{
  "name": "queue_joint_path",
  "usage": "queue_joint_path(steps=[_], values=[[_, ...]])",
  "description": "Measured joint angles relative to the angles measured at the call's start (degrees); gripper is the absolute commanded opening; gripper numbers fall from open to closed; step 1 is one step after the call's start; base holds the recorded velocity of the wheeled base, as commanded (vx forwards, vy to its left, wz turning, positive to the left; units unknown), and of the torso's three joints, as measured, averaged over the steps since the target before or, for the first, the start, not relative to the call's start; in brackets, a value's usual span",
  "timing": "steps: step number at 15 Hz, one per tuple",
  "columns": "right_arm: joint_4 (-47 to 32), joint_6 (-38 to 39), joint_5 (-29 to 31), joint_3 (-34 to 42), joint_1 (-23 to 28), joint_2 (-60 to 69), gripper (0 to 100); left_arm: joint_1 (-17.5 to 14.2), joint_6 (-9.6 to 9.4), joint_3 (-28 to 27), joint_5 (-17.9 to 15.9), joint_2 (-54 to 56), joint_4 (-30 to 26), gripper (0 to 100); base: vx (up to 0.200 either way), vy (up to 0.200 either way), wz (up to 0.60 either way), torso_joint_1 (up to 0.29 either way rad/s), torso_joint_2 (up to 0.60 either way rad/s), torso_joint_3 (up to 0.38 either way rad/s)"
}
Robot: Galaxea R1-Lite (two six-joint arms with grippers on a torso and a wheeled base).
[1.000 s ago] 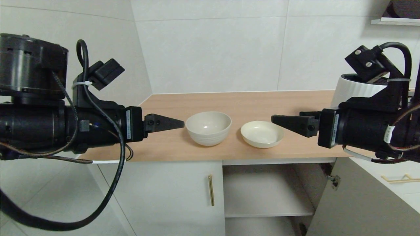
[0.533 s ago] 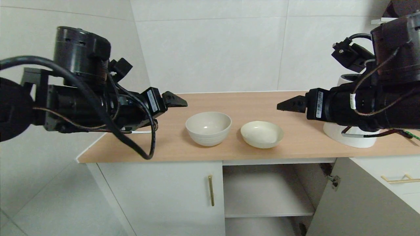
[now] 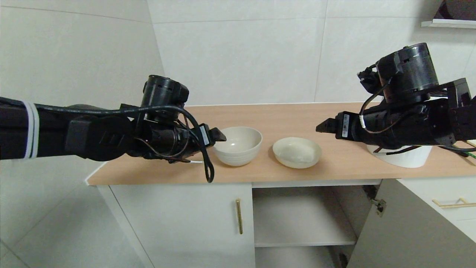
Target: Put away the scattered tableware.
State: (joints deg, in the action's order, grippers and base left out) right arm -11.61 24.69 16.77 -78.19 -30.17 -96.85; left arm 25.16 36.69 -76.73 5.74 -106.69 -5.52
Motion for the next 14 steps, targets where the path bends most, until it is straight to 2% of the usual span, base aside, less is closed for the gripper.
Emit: queue_joint_path(steps=[3,4,14], values=[[0.0,0.0,0.02,0.05,0.07,-0.37,100,0.49,0.06,0.0,-0.05,-2.01,1.96,100,0.0,0.0,0.0,0.0,0.0,0.0],[-0.05,0.0,0.02,0.11,0.07,-0.37,100,0.52,0.04,-0.09,-0.05,-2.49,2.33,0,0.0,0.0,0.0,0.0,0.0,0.0],[-0.1,-0.11,0.29,-0.06,0.05,-0.8,100,0.68,0.06,-0.54,-0.11,-3.36,2.27,0,0.0,0.0,0.0,0.0,0.0,0.0]])
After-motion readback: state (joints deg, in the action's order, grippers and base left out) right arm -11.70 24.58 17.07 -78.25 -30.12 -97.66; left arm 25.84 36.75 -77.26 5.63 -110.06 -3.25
